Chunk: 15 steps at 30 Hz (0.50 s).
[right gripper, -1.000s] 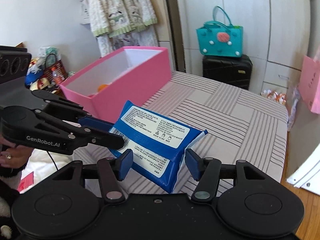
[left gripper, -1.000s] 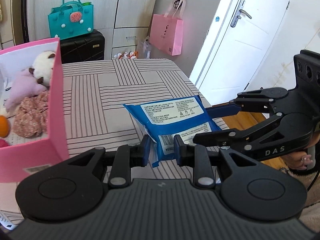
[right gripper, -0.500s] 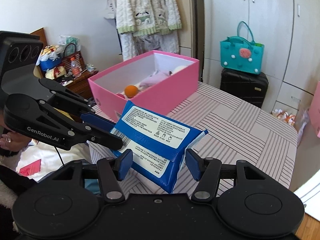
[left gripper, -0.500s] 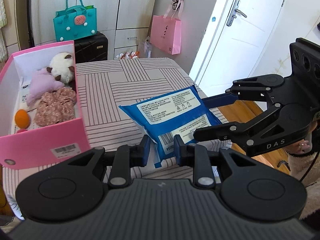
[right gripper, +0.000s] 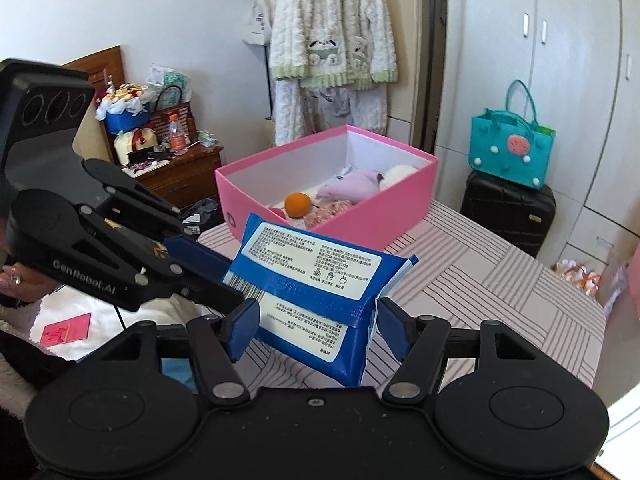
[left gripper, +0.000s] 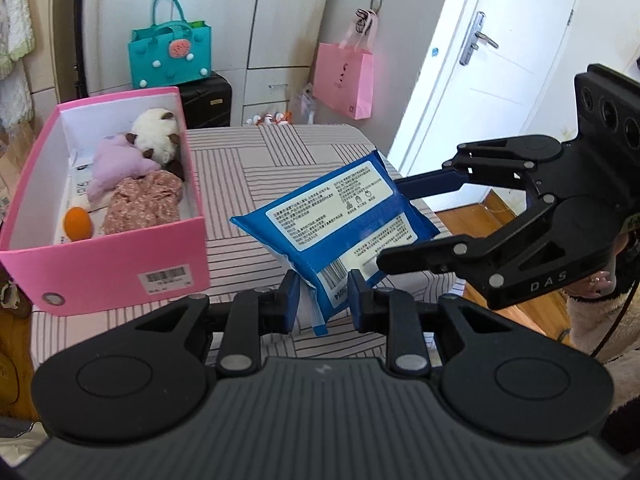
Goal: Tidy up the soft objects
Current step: 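Carry the blue pack in both grippers over the pink box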
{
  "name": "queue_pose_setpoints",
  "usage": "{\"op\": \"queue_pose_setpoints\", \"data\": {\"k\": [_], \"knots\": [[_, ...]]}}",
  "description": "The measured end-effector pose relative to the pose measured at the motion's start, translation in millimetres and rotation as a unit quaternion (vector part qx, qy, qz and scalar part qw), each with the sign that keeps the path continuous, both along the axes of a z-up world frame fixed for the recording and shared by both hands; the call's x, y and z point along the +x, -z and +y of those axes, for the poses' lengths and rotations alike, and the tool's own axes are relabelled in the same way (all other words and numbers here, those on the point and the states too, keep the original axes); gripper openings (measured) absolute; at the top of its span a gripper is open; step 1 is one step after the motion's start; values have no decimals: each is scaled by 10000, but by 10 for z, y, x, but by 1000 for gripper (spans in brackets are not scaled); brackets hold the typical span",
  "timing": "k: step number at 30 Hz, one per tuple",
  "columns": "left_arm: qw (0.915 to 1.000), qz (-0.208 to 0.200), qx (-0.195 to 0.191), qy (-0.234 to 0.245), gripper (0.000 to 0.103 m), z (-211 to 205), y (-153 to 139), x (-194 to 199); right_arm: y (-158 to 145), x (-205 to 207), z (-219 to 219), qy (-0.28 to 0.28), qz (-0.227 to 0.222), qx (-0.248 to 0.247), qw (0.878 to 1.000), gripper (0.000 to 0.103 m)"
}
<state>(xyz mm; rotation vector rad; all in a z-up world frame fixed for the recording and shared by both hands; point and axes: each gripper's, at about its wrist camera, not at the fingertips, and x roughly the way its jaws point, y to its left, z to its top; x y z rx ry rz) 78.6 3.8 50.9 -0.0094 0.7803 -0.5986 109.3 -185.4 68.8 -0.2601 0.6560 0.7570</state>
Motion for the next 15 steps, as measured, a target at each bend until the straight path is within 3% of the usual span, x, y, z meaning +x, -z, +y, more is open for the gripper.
{"op": "queue_pose_setpoints", "data": {"k": [15], "knots": [[9968,-561,-5,-561,24,494,-278,83,-133,380,411,-457,-118,357,9982,69]]}}
